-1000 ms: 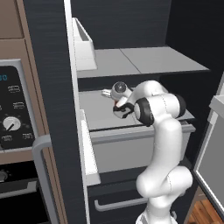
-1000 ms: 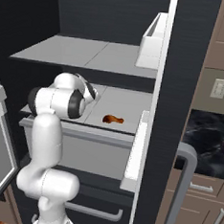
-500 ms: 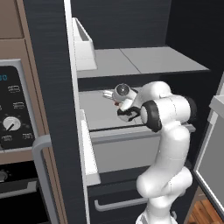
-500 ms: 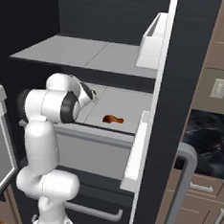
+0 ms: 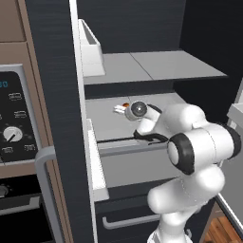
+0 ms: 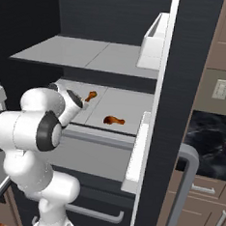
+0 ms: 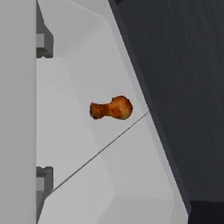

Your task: Place the chicken drumstick on the counter behind the older chicken drumstick on the same shelf of the fridge to maintain FIFO order. Close the fridge door when finished.

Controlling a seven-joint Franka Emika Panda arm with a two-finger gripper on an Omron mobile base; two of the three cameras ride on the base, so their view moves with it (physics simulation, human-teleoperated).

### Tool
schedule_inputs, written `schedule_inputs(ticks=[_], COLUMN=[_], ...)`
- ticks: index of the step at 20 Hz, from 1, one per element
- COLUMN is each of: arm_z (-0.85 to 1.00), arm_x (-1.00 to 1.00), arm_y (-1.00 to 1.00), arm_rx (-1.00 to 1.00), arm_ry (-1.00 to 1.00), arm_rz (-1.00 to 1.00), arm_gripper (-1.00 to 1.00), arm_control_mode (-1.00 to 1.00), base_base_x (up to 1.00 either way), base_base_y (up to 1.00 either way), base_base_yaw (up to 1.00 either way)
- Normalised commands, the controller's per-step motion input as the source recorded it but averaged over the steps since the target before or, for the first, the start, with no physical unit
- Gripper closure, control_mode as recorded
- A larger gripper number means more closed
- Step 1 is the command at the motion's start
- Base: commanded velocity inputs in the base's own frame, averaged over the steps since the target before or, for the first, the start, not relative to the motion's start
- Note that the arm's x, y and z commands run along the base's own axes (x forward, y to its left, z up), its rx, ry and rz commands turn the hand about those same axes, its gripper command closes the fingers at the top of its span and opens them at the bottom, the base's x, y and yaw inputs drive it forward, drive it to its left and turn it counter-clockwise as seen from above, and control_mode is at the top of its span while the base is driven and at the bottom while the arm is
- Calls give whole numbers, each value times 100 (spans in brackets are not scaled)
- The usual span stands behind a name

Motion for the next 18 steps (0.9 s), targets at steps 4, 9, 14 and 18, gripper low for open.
schedule_inputs(ticks=[4, 9, 14, 18], arm_z=[59, 67, 82, 87], arm_x=[-100, -100, -92, -84], arm_y=[7, 0, 0, 0], arm_rx=[0, 0, 0, 0], arm_ry=[3, 6, 14, 17], arm_rz=[0, 0, 0, 0], arm_gripper=[-100, -100, -100, -100], arm_control_mode=[-100, -100, -100, -100], base_base_x=[0, 0, 0, 0], base_base_y=[0, 0, 0, 0], base_base_yaw=[0, 0, 0, 0])
